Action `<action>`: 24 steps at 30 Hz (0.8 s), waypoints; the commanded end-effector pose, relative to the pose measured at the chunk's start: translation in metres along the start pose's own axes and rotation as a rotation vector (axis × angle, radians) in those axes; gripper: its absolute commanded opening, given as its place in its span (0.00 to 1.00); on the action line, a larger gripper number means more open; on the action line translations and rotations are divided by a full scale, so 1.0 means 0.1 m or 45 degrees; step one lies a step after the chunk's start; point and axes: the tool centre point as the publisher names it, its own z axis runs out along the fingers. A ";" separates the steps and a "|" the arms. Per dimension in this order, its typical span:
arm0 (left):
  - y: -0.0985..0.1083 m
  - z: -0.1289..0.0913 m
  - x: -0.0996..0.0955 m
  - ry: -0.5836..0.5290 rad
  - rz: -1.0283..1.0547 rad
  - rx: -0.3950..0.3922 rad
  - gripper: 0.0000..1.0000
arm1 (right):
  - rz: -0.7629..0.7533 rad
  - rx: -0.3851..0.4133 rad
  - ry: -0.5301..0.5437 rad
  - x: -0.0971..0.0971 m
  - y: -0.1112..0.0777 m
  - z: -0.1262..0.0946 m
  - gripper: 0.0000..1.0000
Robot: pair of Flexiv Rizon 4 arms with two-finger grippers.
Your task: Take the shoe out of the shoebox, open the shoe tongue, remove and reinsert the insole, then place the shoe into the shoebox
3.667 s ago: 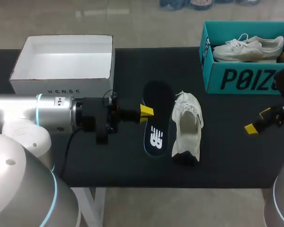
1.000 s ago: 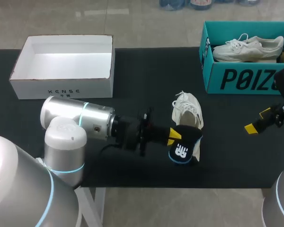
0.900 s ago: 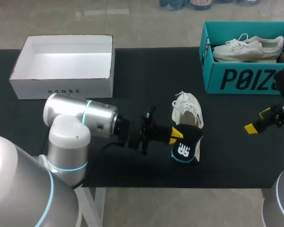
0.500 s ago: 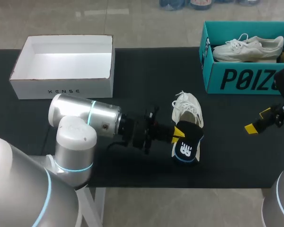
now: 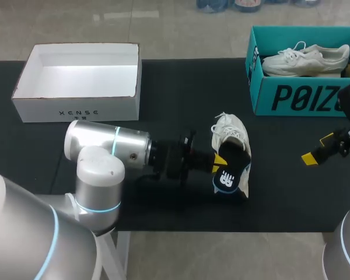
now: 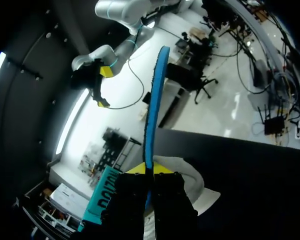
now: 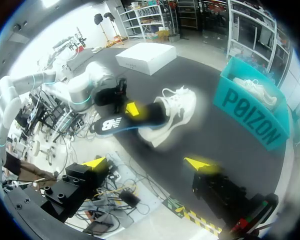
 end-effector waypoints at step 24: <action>0.64 0.24 -0.05 -0.108 -0.109 -0.167 0.00 | 0.000 -0.003 -0.004 0.01 -0.02 0.00 1.00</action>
